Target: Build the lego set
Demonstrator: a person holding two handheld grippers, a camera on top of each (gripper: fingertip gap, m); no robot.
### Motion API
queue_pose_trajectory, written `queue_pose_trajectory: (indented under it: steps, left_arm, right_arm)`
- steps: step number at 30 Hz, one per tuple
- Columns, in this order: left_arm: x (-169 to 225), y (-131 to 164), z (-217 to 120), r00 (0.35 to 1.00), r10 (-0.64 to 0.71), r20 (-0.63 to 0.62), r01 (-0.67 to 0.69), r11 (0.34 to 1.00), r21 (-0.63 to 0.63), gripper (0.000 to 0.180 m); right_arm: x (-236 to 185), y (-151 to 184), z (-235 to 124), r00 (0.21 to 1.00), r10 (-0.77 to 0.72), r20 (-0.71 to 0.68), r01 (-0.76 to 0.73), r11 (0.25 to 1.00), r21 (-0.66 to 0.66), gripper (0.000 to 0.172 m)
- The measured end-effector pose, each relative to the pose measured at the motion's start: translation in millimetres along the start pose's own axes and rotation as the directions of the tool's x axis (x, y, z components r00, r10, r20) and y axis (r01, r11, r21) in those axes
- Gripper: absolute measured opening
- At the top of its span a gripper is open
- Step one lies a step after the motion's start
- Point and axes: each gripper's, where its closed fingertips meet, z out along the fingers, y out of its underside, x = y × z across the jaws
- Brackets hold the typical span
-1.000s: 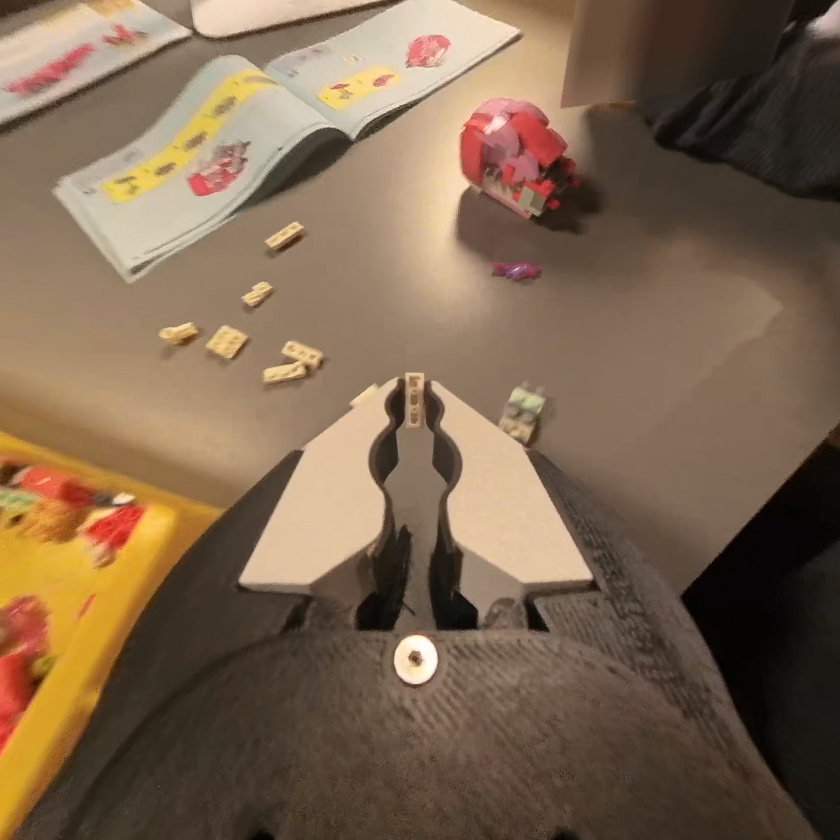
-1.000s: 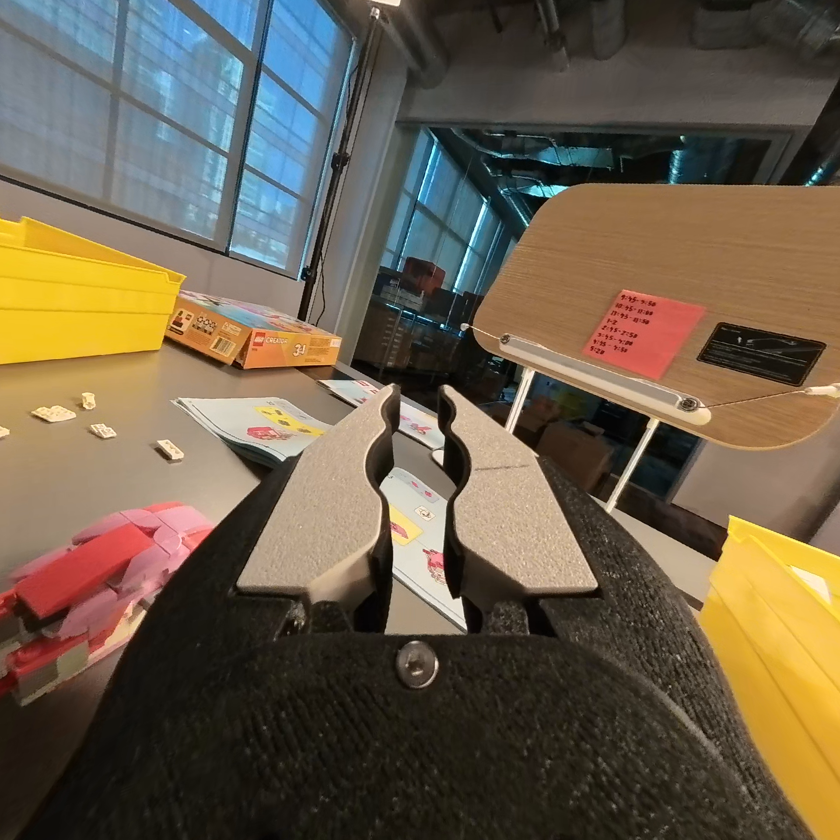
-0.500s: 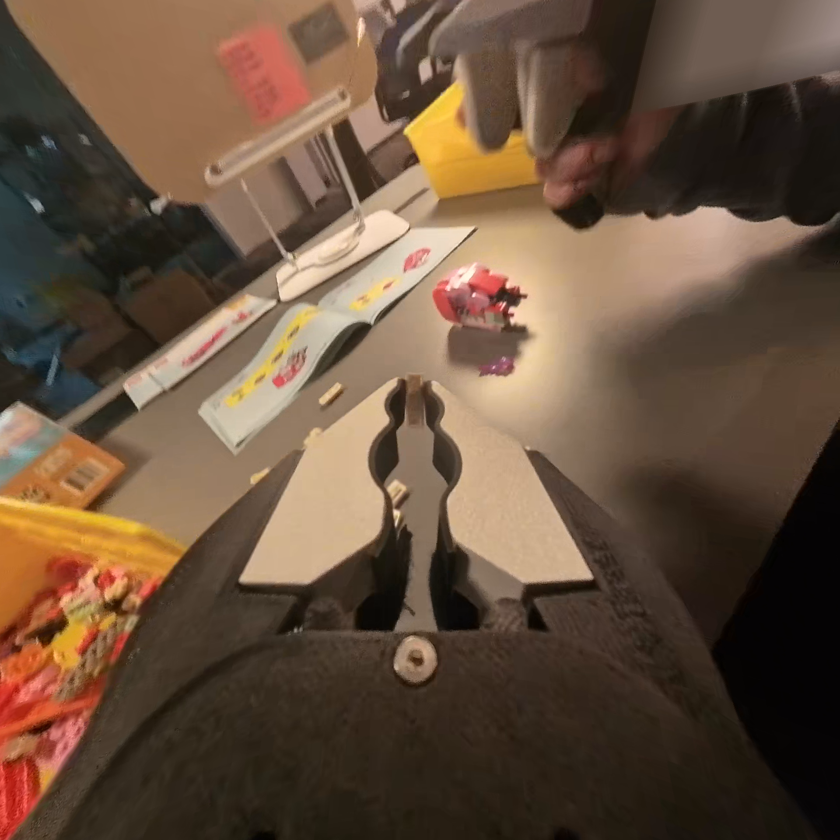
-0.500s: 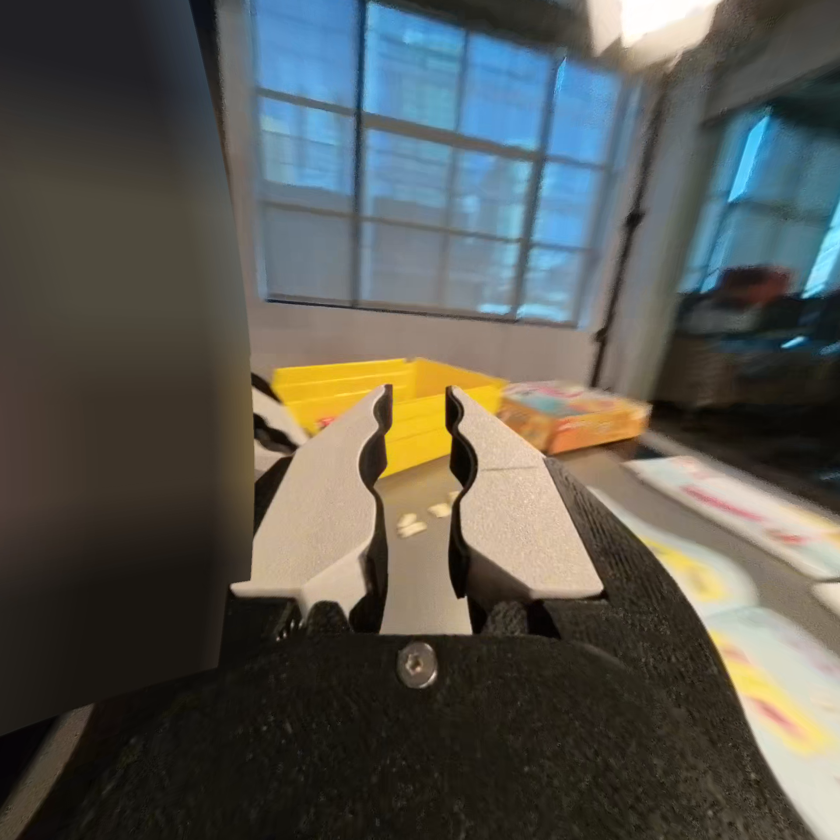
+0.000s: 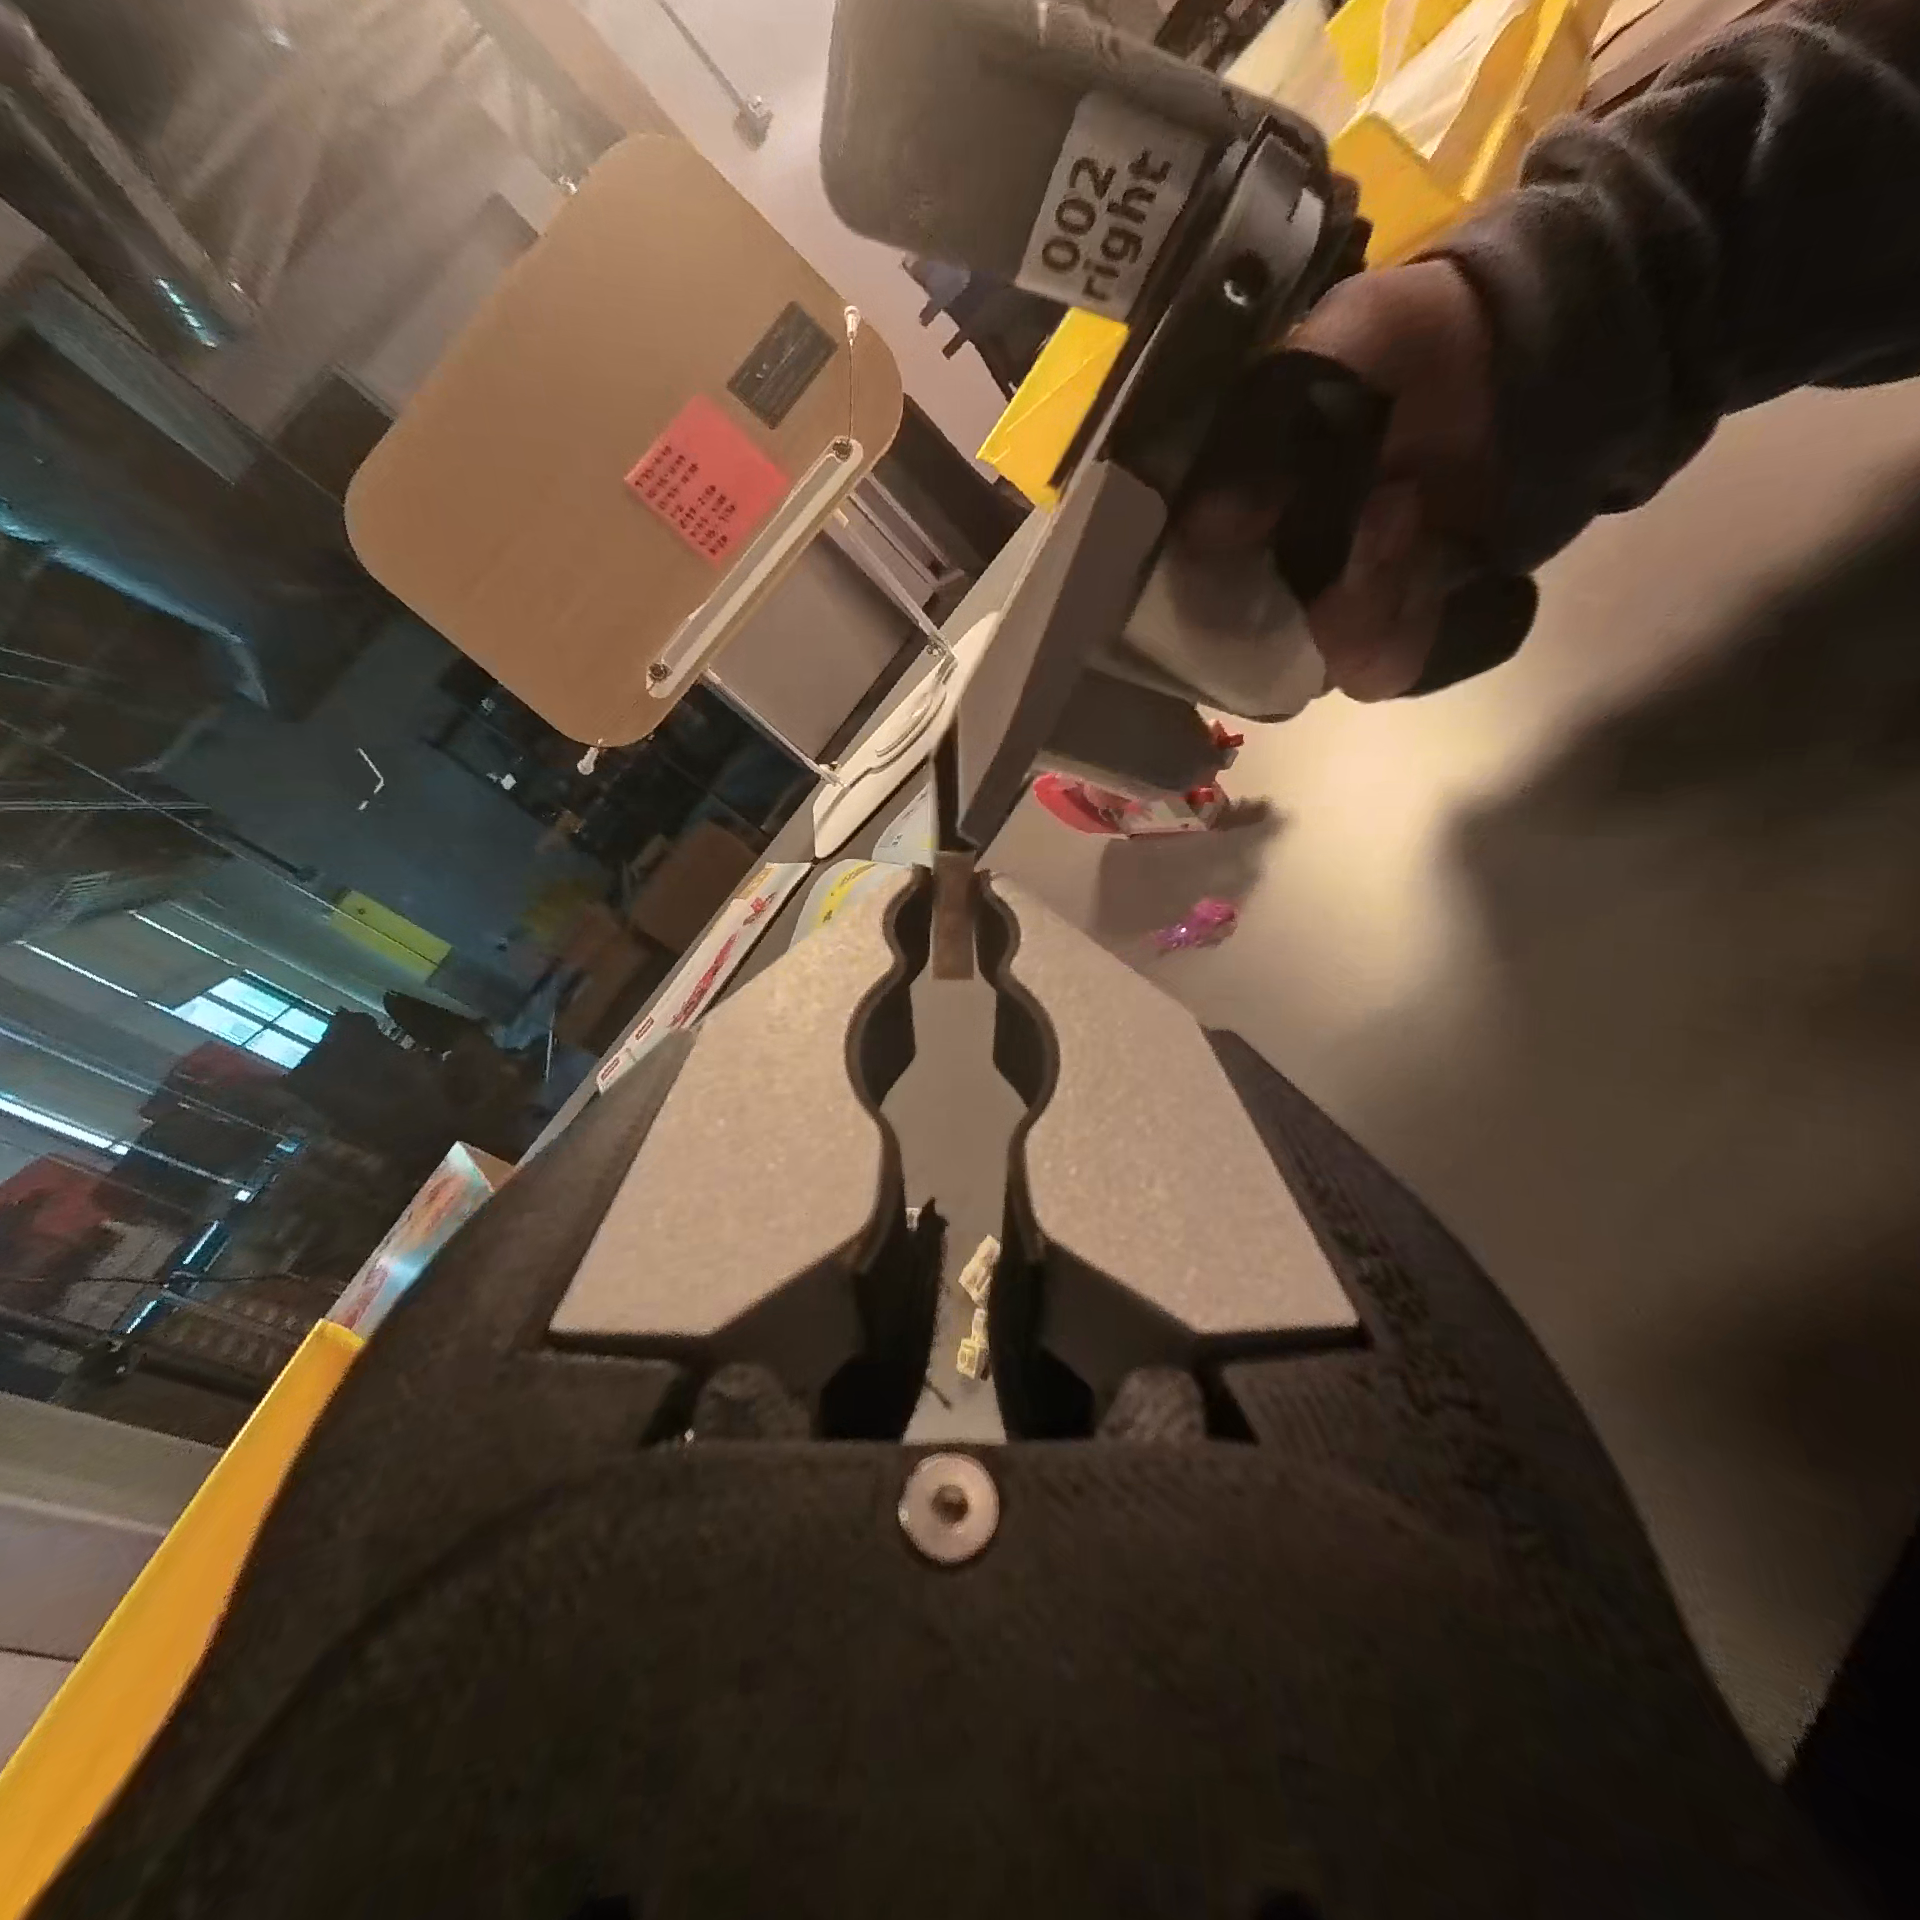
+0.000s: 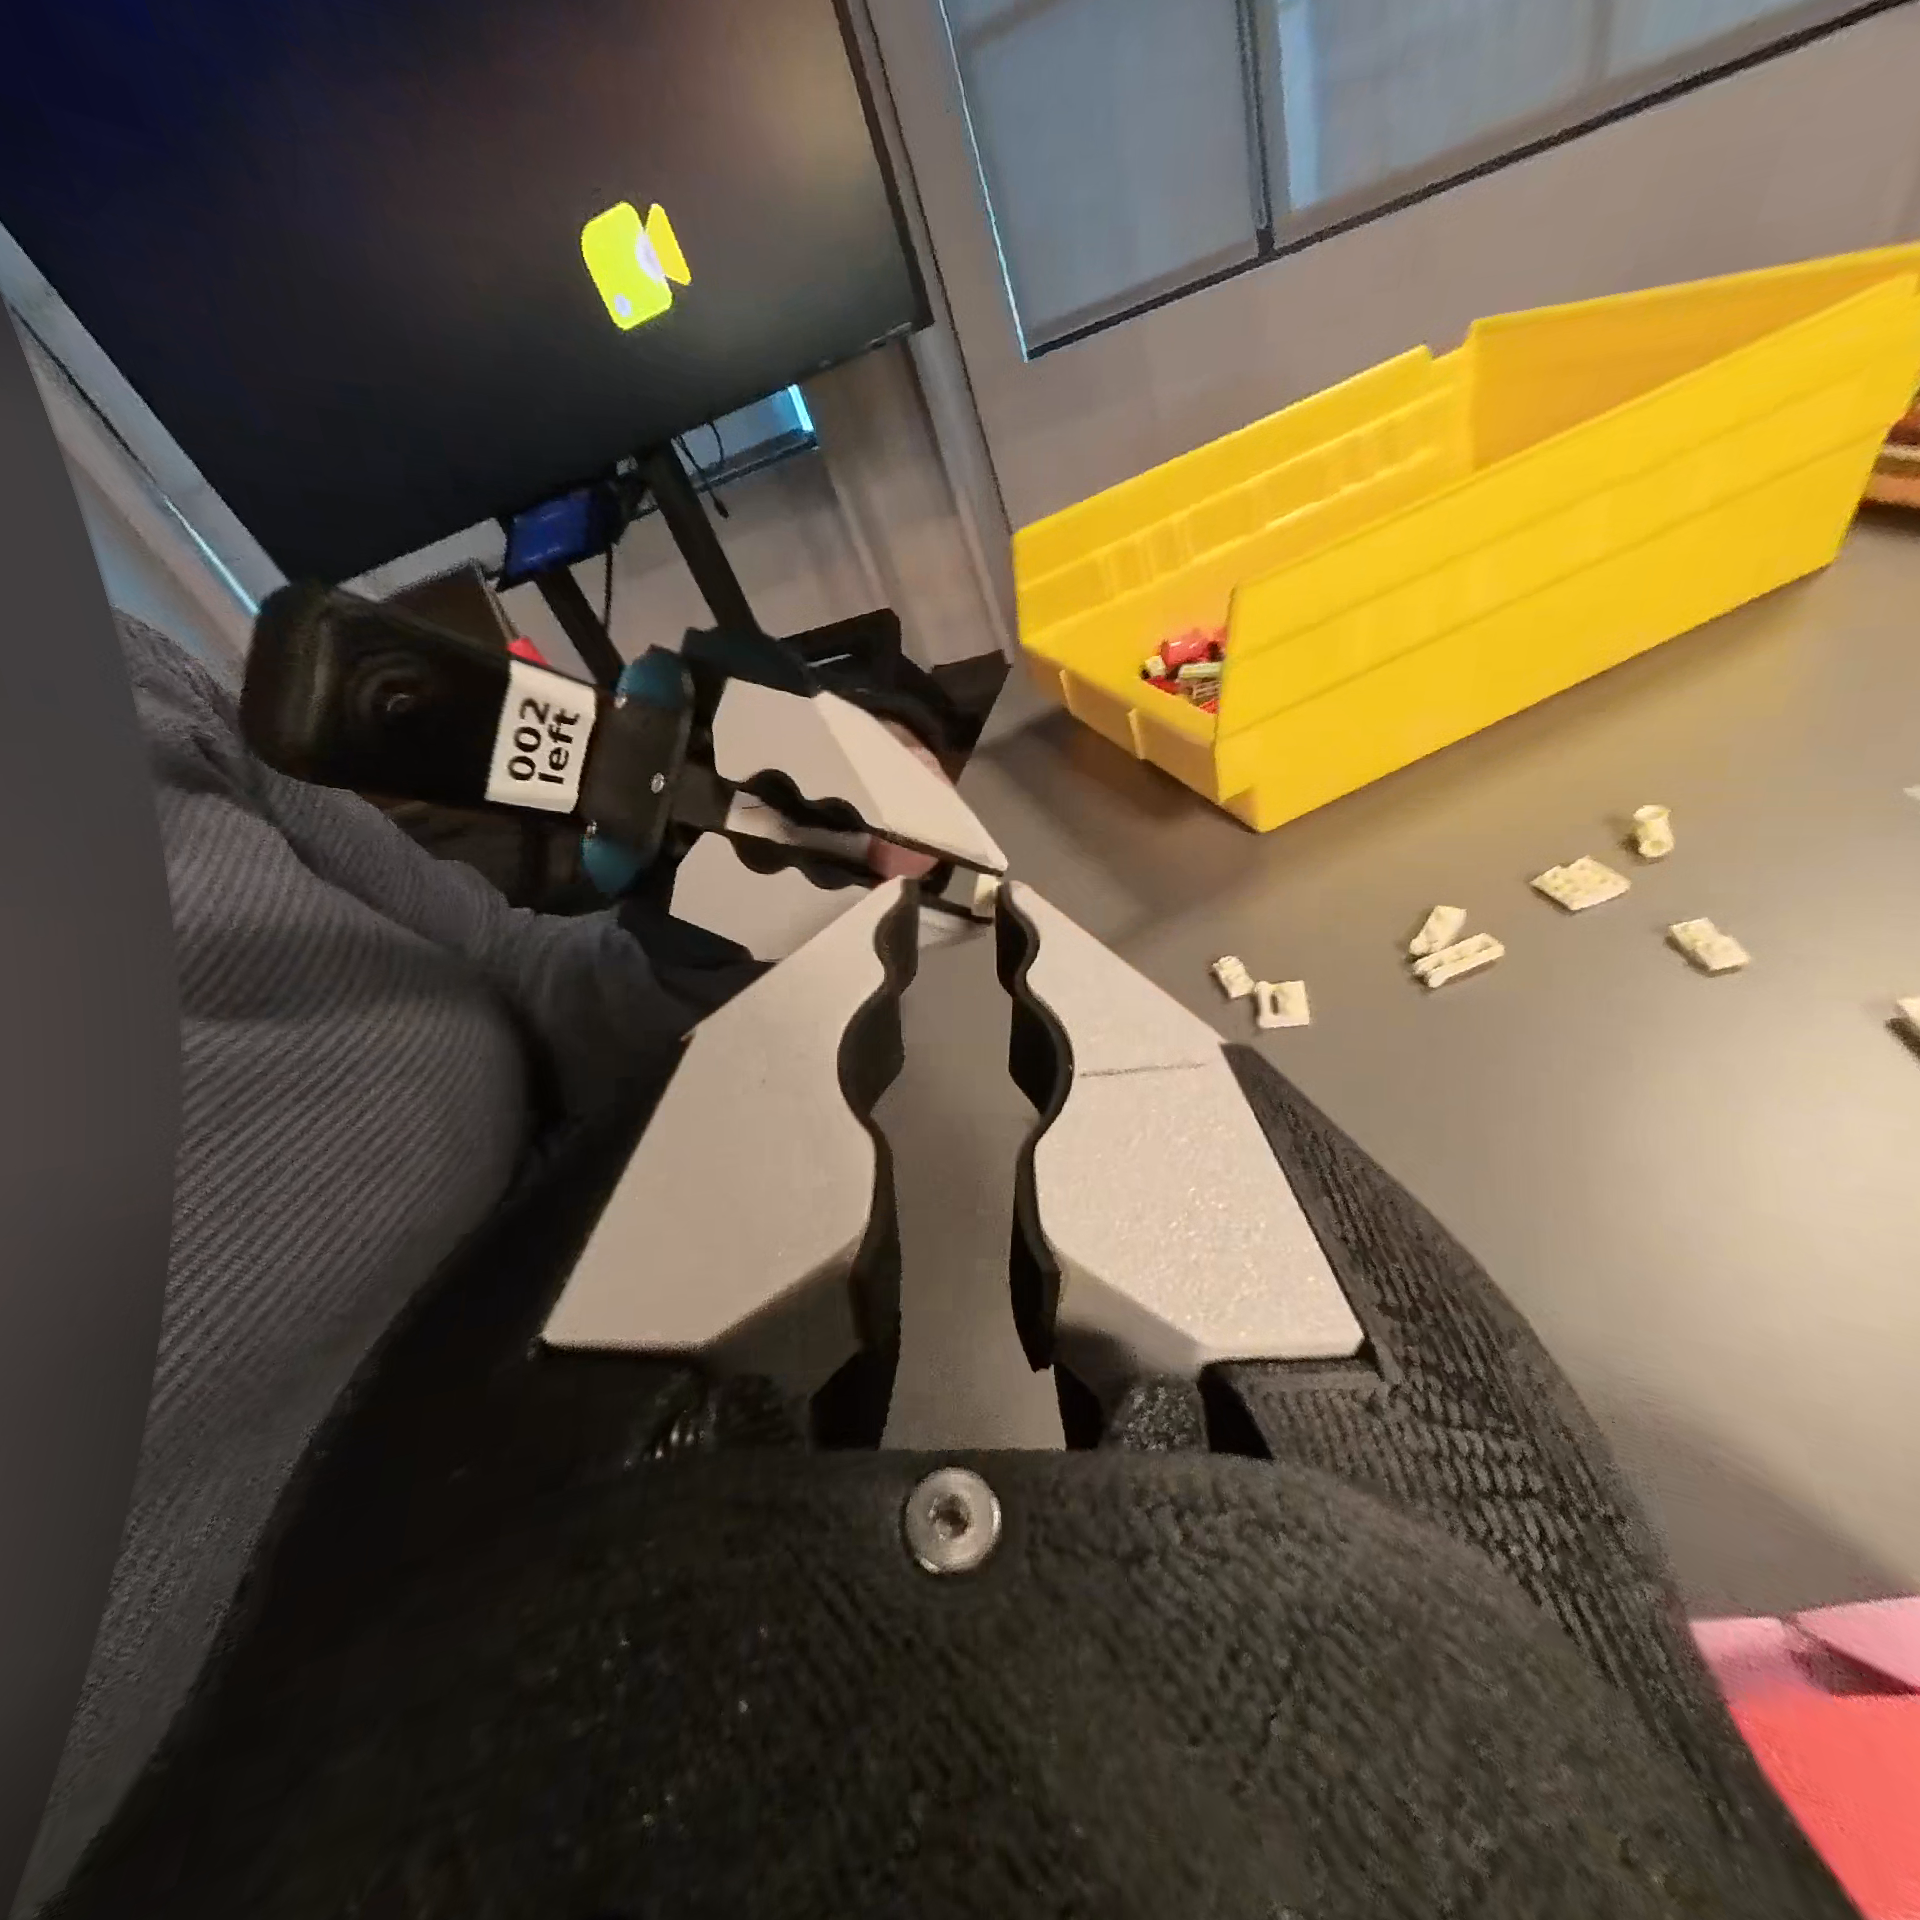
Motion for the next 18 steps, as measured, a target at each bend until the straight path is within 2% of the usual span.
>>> queue_pose_trajectory:
  steps: [4,7,10,13,16,18]
  left_arm:
    - [2.1,1.2,0.1,1.000,0.021,-0.002,-0.021,1.000,-0.003,0.007]
    - [5.4,3.8,1.5,0.999,0.042,-0.014,-0.042,0.999,-0.016,0.007]
    - [8.3,6.8,2.0,0.996,0.088,-0.015,-0.088,0.996,-0.031,0.007]
    - [12.0,9.5,2.5,0.994,0.102,-0.034,-0.103,0.994,-0.042,0.007]
    - [14.9,9.3,1.6,0.995,0.054,-0.080,-0.056,0.998,-0.031,0.007]
    - [17.0,7.6,0.3,0.989,-0.054,-0.141,0.052,0.998,-0.019,0.007]
  right_arm:
    - [0.3,1.2,-0.8,0.996,0.078,0.043,-0.078,0.997,0.007,0.013]
    - [9.6,9.5,0.8,0.998,0.063,-0.022,-0.064,0.997,-0.040,0.012]
    - [10.1,12.6,2.1,0.994,0.109,-0.015,-0.109,0.992,-0.057,0.004]
    - [11.3,17.4,1.8,0.993,0.114,-0.013,-0.115,0.989,-0.089,0.003]
    - [10.3,19.6,1.4,0.999,0.034,-0.020,-0.036,0.993,-0.113,0.003]
    - [8.9,19.9,0.7,0.999,-0.041,-0.021,0.038,0.992,-0.119,0.003]
